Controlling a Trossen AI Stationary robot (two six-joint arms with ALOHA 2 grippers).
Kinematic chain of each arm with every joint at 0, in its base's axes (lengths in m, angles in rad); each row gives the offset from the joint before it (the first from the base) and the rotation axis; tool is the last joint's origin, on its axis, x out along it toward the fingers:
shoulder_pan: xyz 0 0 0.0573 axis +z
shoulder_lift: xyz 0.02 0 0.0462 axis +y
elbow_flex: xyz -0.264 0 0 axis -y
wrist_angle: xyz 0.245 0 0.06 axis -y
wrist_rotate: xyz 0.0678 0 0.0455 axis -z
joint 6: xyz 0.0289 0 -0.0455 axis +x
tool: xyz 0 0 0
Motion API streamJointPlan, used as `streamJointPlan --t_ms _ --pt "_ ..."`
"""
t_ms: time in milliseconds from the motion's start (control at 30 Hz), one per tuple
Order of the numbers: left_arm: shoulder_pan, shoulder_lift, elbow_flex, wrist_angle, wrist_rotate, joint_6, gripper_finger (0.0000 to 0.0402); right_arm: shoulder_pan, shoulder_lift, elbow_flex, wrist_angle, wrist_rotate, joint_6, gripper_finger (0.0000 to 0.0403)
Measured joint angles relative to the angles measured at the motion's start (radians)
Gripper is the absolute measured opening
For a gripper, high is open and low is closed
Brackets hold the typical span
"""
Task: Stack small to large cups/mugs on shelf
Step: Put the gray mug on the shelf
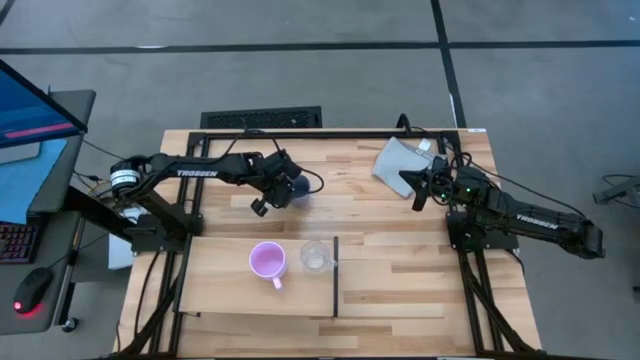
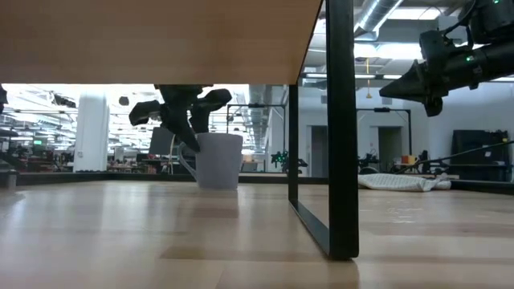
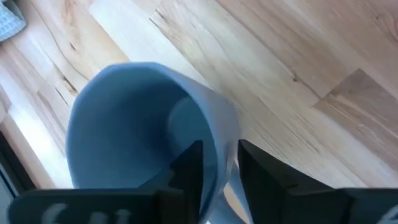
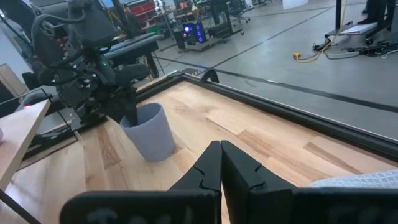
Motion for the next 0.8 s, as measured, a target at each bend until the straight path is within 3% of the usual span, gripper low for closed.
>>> streamJointPlan --t_ms 300,800 --pt "0.0 0.001 0.0 -0.015 0.0 -0.002 0.0011 0.0 0.0 0.0 -0.014 0.001 0.0 0.0027" --pt "0.0 0.0 0.0 -0.029 0.007 -0.119 0.0007 0.0 0.0 0.0 -0.014 0.001 0.0 0.0027"
